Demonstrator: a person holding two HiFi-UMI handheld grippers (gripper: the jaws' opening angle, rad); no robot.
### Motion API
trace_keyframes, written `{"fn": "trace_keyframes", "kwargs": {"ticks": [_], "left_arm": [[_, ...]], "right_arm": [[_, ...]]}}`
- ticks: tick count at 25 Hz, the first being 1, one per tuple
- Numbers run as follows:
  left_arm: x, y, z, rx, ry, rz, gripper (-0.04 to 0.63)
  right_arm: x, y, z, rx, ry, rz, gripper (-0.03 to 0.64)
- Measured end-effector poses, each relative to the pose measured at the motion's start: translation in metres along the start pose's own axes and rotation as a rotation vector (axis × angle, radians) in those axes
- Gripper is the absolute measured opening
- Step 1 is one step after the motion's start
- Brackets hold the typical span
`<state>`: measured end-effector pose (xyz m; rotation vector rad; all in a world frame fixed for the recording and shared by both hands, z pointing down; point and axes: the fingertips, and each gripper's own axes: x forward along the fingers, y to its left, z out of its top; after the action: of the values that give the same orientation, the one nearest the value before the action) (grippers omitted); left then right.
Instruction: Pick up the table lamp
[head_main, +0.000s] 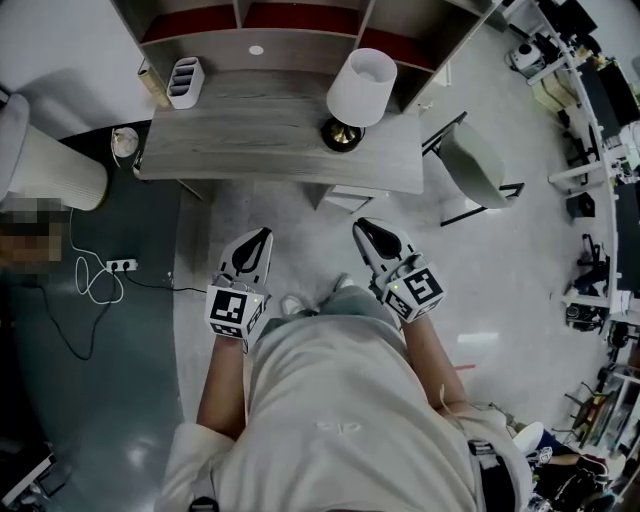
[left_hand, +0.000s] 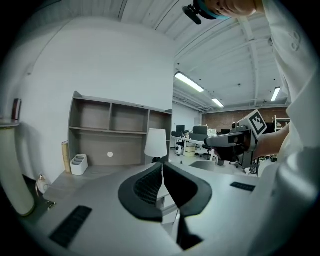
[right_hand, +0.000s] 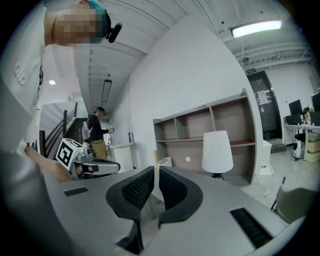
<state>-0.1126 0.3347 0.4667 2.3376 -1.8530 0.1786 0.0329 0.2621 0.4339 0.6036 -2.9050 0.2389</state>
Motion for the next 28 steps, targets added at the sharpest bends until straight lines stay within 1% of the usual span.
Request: {"fn": "trace_keyframes", "kwargs": {"ticks": [5,8,10,14,22,25,28], "left_arm": [[0.014,0.003,-0.009,-0.021,0.019,0.005,0.018],[0.035,0.006,-0.014,-0.023,0.036,0.011,0.018],[0.054,0.007,-0.012,-0.018,0.048,0.027,0.018],[0.099,0.008,0.003,-0.006,0.068,0.076,0.018],[0.200,0.017,0.039,-0.008,0.098,0.168,0.018],[0.230,0.016,0.052,0.007,0.106,0.200,0.018],[0.256,0.020,0.066,0.005,0.111,0.234,0.018]], "right_arm": [[-0.002,-0.035,-0.008,0.081,-0.001,-0.064,0.058],[0.006,-0.065,-0.006,0.125,-0.027,-0.070,0.058],[0.010,-0.087,-0.003,0.118,-0.032,-0.061,0.058],[0.025,-0.137,0.002,0.105,-0.020,-0.016,0.058],[0.061,-0.227,0.015,0.047,0.014,0.099,0.058],[0.067,-0.256,0.014,0.040,0.026,0.140,0.058],[0.073,-0.283,0.013,0.043,0.037,0.178,0.058]]}}
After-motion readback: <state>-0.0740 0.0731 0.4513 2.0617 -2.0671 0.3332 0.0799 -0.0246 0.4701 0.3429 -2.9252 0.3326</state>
